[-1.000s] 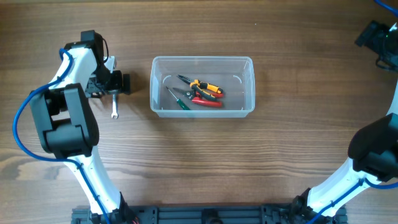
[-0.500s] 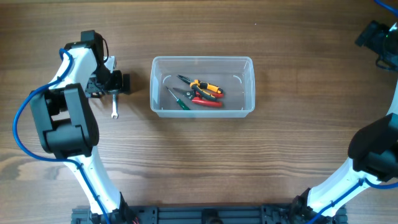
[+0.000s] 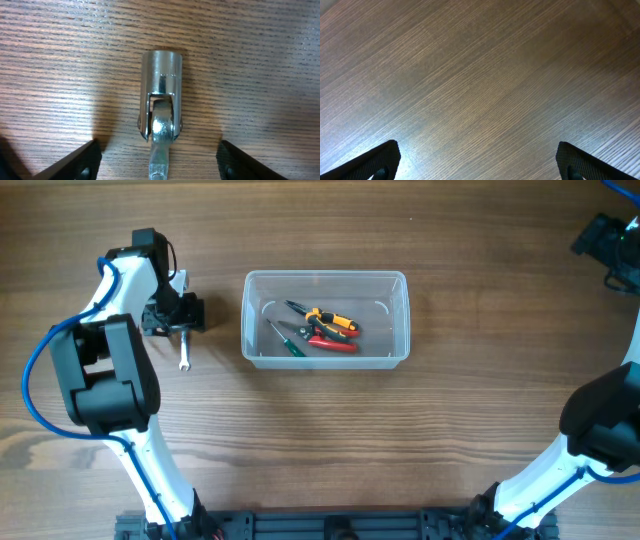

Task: Pack container
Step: 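Lower the left gripper and grasp the socket wrench at its socket end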

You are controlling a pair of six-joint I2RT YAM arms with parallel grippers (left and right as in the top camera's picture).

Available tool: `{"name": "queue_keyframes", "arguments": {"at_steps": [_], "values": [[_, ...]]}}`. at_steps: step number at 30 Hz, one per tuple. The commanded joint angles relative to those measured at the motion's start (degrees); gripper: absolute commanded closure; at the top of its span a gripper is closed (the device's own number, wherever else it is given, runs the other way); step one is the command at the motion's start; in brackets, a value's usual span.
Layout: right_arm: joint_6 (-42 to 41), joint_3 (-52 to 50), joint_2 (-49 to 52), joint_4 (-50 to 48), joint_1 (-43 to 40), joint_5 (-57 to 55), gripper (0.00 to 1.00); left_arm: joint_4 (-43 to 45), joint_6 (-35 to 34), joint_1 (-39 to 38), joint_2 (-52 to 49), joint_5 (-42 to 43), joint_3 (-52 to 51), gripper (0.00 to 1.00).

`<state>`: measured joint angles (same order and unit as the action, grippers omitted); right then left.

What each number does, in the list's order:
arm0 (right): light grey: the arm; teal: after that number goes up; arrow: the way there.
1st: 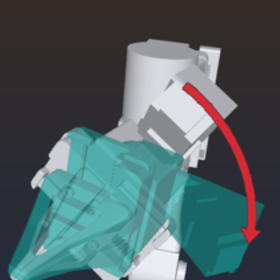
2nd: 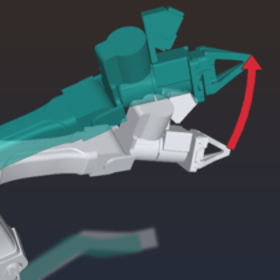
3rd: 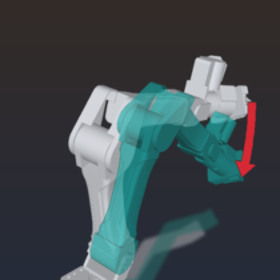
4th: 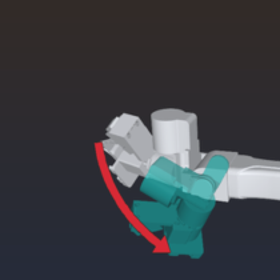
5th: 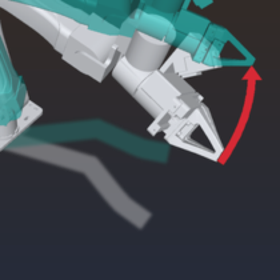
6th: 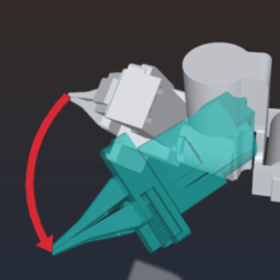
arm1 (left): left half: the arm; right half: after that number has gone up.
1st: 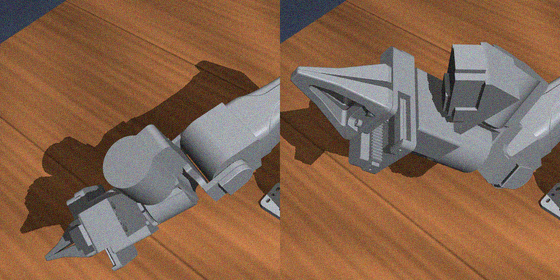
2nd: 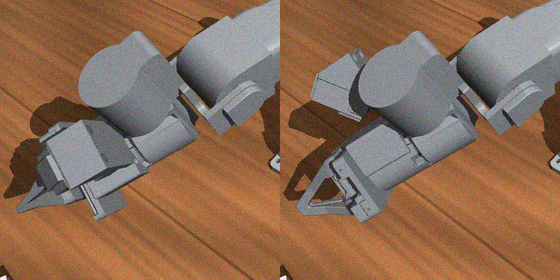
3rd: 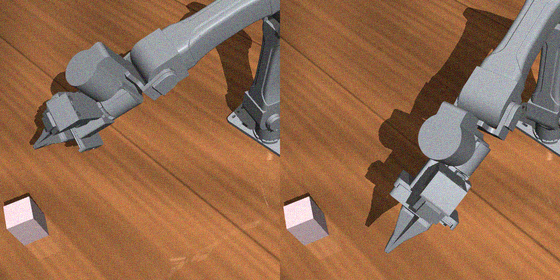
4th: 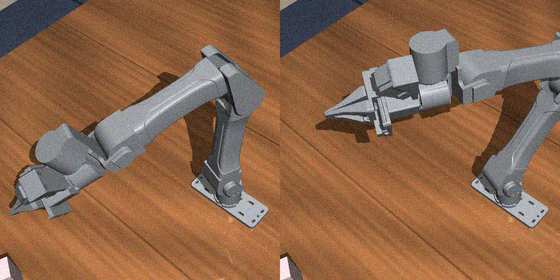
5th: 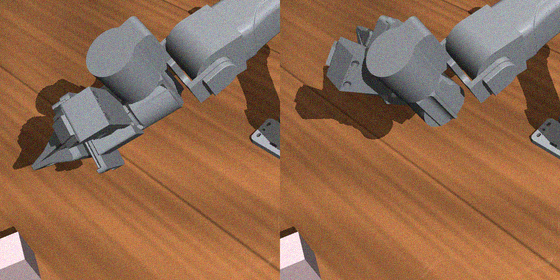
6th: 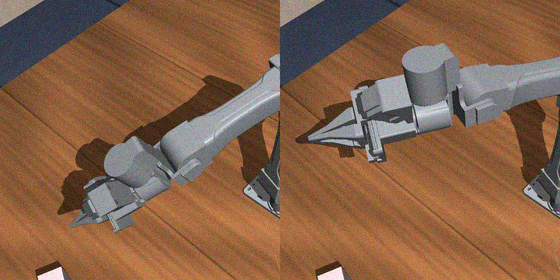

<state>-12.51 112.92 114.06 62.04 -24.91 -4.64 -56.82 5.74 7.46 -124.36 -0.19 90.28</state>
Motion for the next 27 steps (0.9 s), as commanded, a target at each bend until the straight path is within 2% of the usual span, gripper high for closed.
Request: {"name": "queue_keyframes", "arguments": {"at_steps": [1, 14, 22, 27], "values": [[0.13, -0.07, 0.15, -0.11, 0.28, 0.44, 0.0, 0.0, 0.02, -0.26, -0.31, -0.31, 0.48, 0.31], [0.13, -0.07, 0.15, -0.11, 0.28, 0.46, 0.0, -0.72, -0.2, -0.26, -0.31, 0.15, 0.48, 0.65], [0.15, -0.07, 0.15, -0.13, 0.28, 0.44, 0.0, -1.44, -0.22, -0.26, -0.31, 0.17, 0.48, 0.73], [0.13, -0.07, 0.15, -0.13, 0.28, 0.44, 0.0, -1.55, -0.22, -0.26, -0.31, 0.15, 0.48, 0.82]]}}
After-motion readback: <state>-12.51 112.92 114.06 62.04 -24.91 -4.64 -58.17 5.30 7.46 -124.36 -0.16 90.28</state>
